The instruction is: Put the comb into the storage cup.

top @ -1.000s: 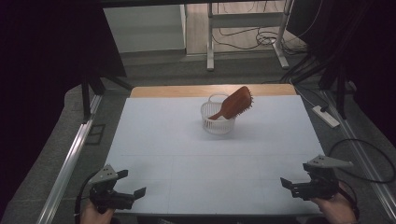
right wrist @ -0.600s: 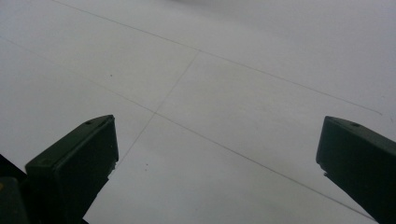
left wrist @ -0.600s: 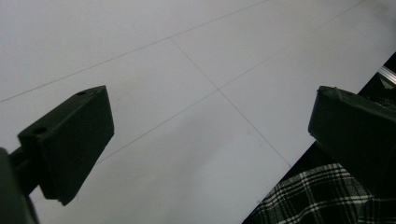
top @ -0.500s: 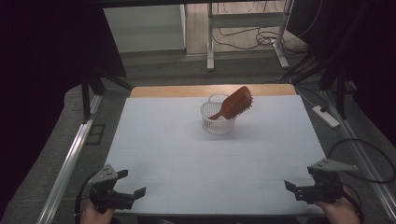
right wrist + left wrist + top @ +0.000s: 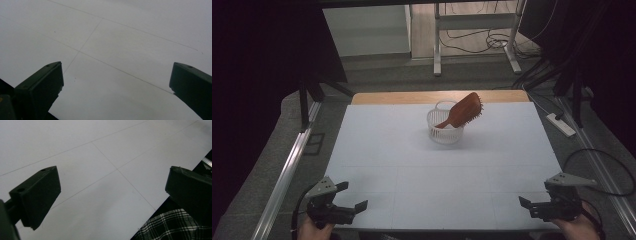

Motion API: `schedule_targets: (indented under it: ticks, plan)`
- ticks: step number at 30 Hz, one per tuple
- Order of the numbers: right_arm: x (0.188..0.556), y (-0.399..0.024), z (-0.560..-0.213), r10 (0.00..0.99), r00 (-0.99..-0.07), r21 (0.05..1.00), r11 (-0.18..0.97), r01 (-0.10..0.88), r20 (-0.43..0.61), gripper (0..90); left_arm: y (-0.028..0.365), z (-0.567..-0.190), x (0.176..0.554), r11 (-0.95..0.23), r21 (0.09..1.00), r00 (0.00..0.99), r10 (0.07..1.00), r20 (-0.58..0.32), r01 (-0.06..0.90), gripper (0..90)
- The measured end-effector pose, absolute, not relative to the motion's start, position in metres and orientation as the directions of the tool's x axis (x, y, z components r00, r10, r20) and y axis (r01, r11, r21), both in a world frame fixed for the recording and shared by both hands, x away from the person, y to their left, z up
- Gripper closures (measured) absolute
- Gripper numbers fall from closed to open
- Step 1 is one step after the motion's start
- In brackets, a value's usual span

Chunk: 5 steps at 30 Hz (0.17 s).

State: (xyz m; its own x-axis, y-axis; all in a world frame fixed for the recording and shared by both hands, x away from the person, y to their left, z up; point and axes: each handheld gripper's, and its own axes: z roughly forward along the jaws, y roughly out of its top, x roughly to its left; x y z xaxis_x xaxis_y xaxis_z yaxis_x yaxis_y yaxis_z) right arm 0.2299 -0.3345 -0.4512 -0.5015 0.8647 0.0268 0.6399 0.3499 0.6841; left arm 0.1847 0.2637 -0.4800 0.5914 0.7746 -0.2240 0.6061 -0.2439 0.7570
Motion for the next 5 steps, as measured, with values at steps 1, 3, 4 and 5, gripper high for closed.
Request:
schedule_targets:
  ticks: [1,3,4,5]
  plan:
    - [0.2294,-0.3342,-0.4515,0.865,-0.501,0.68,0.353,0.642,0.024,0.0,0.2638,-0.48,0.1847,-0.243,0.757,0.591,0.775,-0.224,0.606,0.8]
    - [0.2294,-0.3341,-0.4515,0.865,-0.501,0.68,0.354,0.642,0.024,0.0,0.2638,-0.4801,0.1849,-0.243,0.757,0.592,0.773,-0.227,0.607,0.8]
    - [0.2296,-0.3339,-0.4517,0.864,-0.502,0.678,0.356,0.643,0.023,0.0,0.2638,-0.48,0.185,-0.242,0.758,0.592,0.773,-0.228,0.606,0.8]
    - [0.2299,-0.3338,-0.452,0.864,-0.504,0.676,0.358,0.643,0.022,0.0,0.2636,-0.4798,0.1853,-0.241,0.758,0.593,0.772,-0.229,0.606,0.8]
